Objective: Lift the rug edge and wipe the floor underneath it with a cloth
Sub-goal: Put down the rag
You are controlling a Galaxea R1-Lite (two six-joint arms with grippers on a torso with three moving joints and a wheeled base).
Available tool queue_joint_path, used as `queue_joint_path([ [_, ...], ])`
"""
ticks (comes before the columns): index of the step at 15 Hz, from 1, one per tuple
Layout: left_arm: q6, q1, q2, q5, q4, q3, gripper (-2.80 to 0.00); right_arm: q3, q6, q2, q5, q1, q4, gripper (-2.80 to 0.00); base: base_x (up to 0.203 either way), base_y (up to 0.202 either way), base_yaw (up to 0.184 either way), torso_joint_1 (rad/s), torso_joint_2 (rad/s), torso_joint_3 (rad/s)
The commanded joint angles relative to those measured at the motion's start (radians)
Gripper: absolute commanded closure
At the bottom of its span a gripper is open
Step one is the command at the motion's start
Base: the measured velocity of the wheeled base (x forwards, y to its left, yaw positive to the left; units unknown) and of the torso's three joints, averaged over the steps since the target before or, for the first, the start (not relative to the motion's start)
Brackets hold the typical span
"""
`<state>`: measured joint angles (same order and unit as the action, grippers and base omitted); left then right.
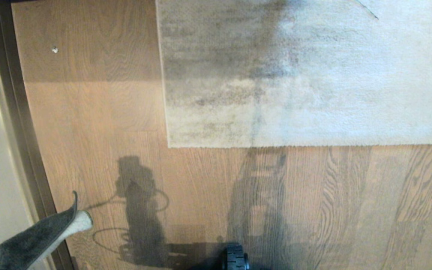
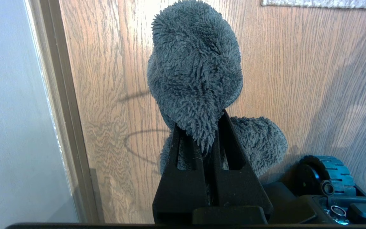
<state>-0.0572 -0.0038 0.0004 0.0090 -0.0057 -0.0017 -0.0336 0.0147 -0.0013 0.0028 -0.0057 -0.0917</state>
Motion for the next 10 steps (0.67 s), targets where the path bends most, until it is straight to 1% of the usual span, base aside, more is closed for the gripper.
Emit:
queue_joint_path([
  [1,0.0,0.0,0.0,0.0,0.0,0.0,0.0,0.0,0.001,0.001,0.0,0.0,0.0,0.0,0.0,0.0,0.0,0.0,0.0,0.0],
  [10,0.0,-0.001,0.0,0.0,0.0,0.0,0.0,0.0,0.001,0.001,0.0,0.0,0.0,0.0,0.0,0.0,0.0,0.0,0.0,0.0],
])
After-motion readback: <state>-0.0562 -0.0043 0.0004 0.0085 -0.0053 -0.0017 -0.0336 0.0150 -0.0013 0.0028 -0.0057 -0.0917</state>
